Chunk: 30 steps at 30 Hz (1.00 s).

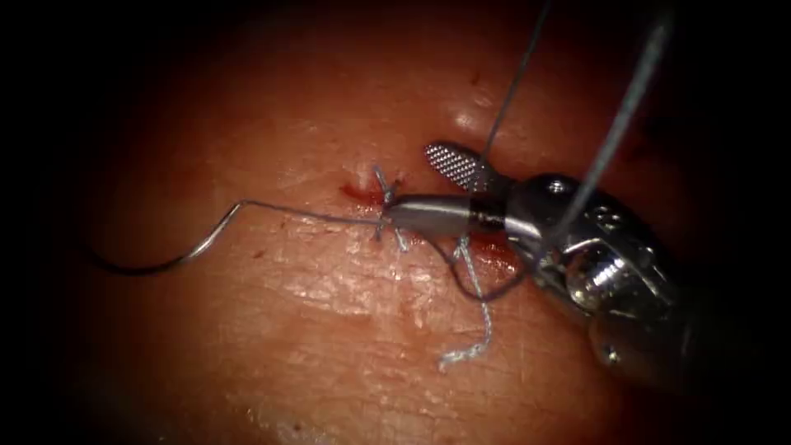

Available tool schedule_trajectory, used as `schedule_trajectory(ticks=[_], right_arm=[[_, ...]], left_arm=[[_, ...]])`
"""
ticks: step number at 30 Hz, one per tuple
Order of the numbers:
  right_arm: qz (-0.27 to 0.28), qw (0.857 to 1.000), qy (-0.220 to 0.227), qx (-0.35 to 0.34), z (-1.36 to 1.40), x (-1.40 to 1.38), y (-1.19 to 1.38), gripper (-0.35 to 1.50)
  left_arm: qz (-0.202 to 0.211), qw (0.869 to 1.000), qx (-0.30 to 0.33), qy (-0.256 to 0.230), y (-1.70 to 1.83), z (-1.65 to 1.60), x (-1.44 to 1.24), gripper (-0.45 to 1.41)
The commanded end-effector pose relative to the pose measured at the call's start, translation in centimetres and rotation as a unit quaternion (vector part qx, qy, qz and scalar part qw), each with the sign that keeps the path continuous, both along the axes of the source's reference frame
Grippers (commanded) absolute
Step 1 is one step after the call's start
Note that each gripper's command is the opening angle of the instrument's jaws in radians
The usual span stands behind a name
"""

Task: Wound Closure

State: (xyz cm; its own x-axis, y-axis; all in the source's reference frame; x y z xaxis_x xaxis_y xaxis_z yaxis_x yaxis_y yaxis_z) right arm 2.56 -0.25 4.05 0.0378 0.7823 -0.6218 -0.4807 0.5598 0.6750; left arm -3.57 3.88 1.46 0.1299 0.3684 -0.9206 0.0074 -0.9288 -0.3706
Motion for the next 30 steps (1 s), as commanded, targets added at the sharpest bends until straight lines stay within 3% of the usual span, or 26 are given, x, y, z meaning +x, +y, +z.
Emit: schedule_trajectory(ticks=[1,30], right_arm=[[0.002,1.000,0.006,-0.003,0.06,0.11,0.02,1.16],[0.006,1.000,0.008,-0.006,0.14,0.20,0.08,1.13]], left_arm=[[-0.001,1.000,-0.002,-0.001,0.06,0.02,-0.05,-0.45],[0.002,1.000,-0.001,-0.002,-0.04,-0.09,-0.12,-0.45]])
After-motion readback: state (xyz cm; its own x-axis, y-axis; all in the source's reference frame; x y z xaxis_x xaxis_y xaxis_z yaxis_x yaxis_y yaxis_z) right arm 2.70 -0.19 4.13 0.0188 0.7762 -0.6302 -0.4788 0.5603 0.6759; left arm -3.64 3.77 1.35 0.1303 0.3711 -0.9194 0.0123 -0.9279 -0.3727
